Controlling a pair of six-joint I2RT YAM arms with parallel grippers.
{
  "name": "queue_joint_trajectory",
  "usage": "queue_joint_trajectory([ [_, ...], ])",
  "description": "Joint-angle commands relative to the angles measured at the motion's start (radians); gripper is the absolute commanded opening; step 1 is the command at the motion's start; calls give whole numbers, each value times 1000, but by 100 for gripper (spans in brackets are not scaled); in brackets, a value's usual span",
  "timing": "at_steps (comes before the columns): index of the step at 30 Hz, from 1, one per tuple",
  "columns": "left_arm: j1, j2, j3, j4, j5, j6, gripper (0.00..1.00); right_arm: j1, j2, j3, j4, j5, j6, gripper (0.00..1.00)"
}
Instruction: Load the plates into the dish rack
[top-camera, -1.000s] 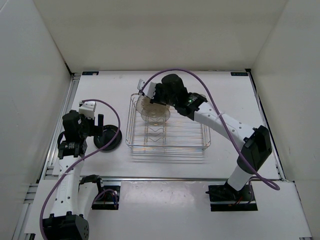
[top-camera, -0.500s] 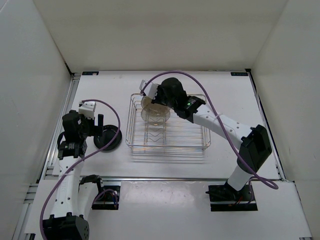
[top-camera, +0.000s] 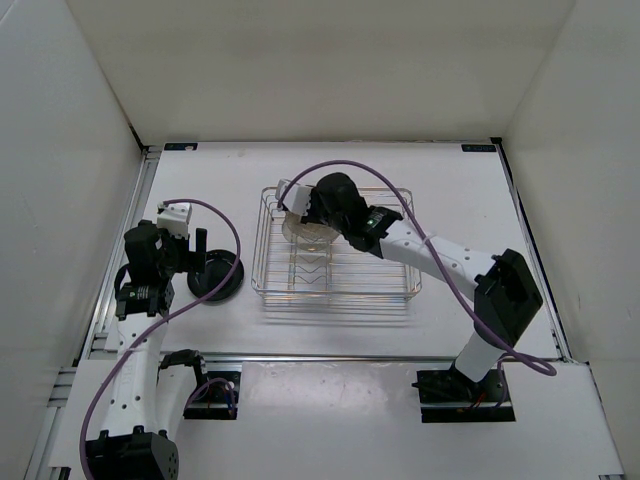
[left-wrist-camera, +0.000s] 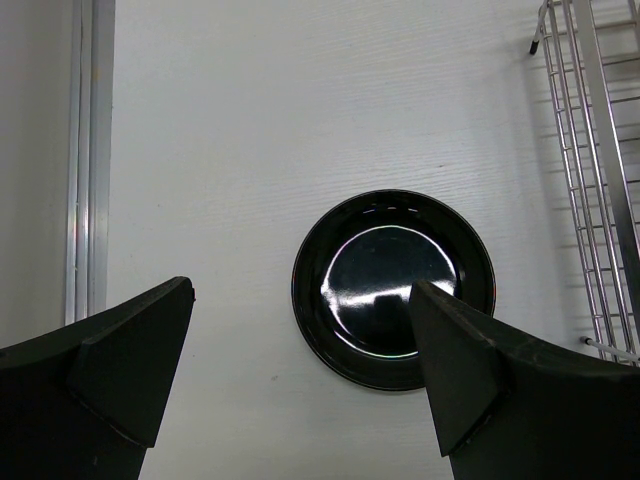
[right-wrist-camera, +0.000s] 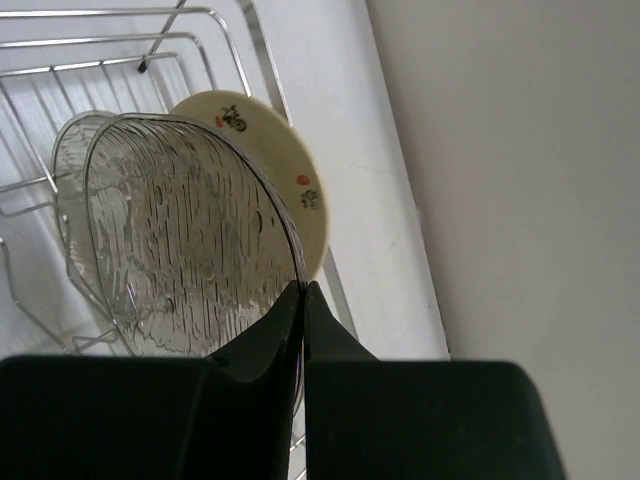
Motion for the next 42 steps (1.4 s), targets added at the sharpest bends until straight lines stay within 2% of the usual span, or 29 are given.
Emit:
queue_joint_trajectory([
  [1, 4, -25, 20, 3, 20, -1, 100, 18, -47, -25, 94, 35, -37, 0],
  [20, 13, -34, 10, 3, 20, -1, 100, 64, -56, -111, 175, 44, -127, 0],
  [42, 13, -52, 10, 3, 20, 8, 100, 113, 27, -61, 69, 17, -55, 0],
])
